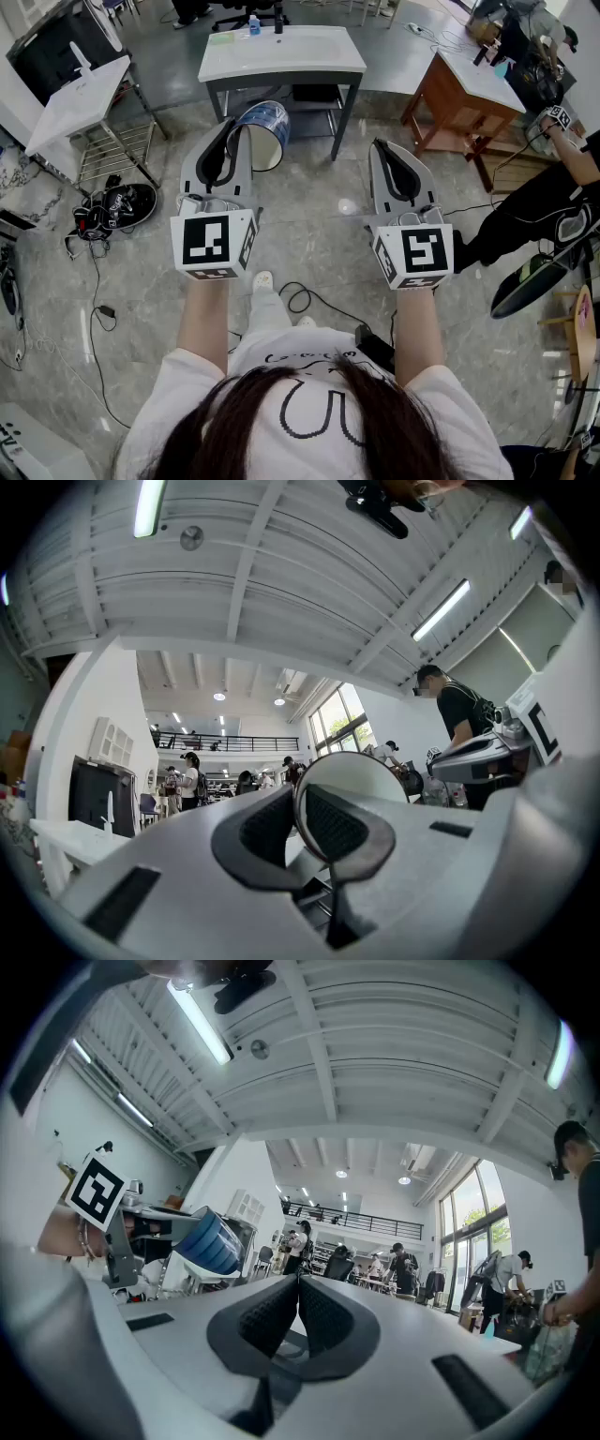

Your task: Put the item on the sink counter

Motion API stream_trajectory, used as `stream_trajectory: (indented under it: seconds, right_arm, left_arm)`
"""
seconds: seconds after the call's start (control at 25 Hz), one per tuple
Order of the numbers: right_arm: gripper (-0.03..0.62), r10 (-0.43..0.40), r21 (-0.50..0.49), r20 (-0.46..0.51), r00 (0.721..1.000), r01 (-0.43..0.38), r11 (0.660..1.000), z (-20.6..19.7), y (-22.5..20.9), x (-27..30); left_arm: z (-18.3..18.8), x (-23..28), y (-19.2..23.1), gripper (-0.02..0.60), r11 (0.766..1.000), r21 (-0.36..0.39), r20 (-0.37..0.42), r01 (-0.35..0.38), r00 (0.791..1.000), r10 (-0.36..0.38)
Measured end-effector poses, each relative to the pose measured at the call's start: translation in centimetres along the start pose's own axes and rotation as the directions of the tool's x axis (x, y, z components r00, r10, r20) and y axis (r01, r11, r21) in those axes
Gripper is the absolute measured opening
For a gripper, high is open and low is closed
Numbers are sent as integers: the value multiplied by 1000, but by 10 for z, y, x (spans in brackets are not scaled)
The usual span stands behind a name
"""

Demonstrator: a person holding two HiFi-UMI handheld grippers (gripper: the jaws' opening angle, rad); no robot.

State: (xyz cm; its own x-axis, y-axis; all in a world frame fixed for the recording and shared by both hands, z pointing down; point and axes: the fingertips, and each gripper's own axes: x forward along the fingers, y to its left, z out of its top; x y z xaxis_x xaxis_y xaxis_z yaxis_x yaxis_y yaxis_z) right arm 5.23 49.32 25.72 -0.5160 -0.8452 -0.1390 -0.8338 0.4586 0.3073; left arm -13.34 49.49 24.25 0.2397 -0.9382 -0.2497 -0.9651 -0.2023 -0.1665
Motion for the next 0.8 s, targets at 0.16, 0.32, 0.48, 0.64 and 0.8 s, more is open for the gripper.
stream_trajectory:
  seconds: [0.16,0.32,0.48,0.64,0.8]
  right_arm:
    - [29,1,8,-9,1000,-1,1000,-2,-1,-8]
    - [29,1,9,-11,1000,-1,1000,-4,-3,-5]
    - [29,-5,3,12,1000,5,1000,-3,-10,12]
    - [29,-16,-8,1,1000,16,1000,-12,-23,40]
    - [29,-14,-9,-12,1000,14,1000,-27,-38,81]
  left_arm:
    - [4,-7,-6,52,1000,12,8,-1,1000,1]
    - [5,-1,-8,52,1000,16,9,9,1000,-9]
    - [0,19,-1,52,1000,13,15,14,1000,-14]
    - [-12,49,9,52,1000,11,15,19,1000,-19]
    - [-28,88,24,52,1000,6,14,12,1000,-12]
